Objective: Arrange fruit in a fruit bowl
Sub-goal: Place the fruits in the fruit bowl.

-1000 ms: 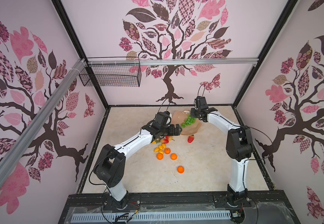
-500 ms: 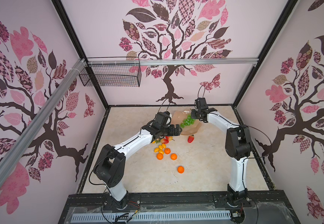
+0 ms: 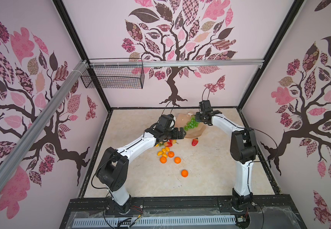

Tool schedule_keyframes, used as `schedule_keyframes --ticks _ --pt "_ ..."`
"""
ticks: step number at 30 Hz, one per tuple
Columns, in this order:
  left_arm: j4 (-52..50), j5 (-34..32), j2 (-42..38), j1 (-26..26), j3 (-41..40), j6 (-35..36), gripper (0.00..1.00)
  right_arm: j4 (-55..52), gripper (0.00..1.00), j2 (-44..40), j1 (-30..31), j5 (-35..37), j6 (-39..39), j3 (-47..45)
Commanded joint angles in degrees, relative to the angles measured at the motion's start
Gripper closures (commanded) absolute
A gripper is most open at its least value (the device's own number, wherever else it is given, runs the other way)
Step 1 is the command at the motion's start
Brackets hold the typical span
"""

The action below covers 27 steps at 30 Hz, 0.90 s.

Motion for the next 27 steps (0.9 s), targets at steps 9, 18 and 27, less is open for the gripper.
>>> schedule_keyframes --ticks 9,18,27 --pt "0.07 -0.94 -3.62 -0.09 0.70 1.30 0.02 2.83 0.45 -9.94 -0.45 -3.50 0.10 -3.22" --pt "-1.21 -2.81 -9.14 -0.22 -3.40 2.49 0.02 6.28 0.43 -20.27 -0.38 -5.77 3.41 -13.55" --pt "-1.25 -5.28 -16.07 -0.26 -10.52 1.09 0.02 9.57 0.43 -31.36 -0.06 -10.19 7.45 -27.73"
